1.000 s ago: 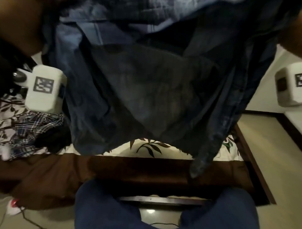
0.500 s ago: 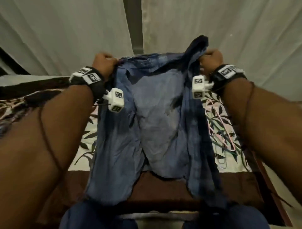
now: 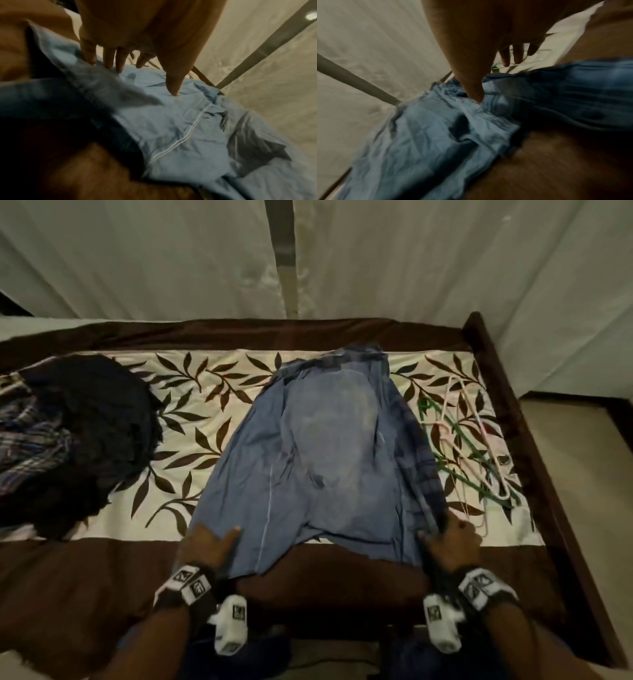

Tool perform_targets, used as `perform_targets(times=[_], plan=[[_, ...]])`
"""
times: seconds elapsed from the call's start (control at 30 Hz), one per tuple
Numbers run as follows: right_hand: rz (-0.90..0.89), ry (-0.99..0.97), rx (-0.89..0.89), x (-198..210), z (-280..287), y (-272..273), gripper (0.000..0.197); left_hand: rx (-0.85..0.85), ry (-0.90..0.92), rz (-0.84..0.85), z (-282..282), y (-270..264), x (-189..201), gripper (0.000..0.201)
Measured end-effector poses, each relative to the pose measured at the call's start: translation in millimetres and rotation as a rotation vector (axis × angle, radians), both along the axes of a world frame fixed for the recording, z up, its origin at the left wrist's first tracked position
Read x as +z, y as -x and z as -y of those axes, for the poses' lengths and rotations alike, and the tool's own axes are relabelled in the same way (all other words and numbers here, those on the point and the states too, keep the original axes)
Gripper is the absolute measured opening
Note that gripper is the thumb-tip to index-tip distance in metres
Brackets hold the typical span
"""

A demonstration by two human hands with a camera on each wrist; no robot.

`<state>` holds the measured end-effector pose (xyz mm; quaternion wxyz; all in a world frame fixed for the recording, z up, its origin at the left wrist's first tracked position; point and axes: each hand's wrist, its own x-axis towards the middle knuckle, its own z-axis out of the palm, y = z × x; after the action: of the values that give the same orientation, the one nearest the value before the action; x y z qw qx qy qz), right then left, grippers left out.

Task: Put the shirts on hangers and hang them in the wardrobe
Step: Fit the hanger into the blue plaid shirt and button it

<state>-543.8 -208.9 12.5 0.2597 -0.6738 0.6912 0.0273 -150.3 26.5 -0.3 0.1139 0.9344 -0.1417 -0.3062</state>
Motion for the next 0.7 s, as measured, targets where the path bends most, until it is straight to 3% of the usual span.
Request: perform_targets(times=[0.07,0.1,0.23,0.27,0.37,0.43,0.53,0.6,0.7], plan=[[-0.084,-0.053,-0.044,-16.9,-21.5,21.7,0.085,0.026,-0.025,-0.007,-18.8,8.5,-9.4,0.125],[-0.099,-0.070,-0.047,-22.6,-23.5,28.5,0.079,0.009,-0.028,-0.030,-23.4,3.3,-18.8,0.129],[-0.007,-0.086,0.107,-9.7,-7.5,39.1,0.020,-0.107,-0.113,-0.044,-30.1,-18.5,4.1,0.069],[-0.001,-0.066,0.122,2.0,-2.7,40.1,0.015,-0.100,-0.089,-0.041,-29.8,-25.5,15.8,0.066],[-0.045,0.059,0.111,33.5,16.4,49.6,0.028,0.000,0.109,-0.016,-32.0,-58.6,56.9,0.055],[-0.062,0.126,0.131,60.2,23.1,58.2,0.028,0.029,0.187,0.078,-37.9,-81.3,88.3,0.051],[-0.088,0.417,0.169,96.3,24.6,66.8,0.029,0.006,0.192,0.276,-46.0,-99.6,131.6,0.048],[0.016,0.499,0.209,115.9,18.1,65.1,0.030,-0.120,0.096,0.493,-48.4,-98.9,146.1,0.042],[0.145,0.463,0.146,127.5,7.6,62.9,0.027,-0.347,0.015,0.795,-51.8,-74.5,159.8,0.024]])
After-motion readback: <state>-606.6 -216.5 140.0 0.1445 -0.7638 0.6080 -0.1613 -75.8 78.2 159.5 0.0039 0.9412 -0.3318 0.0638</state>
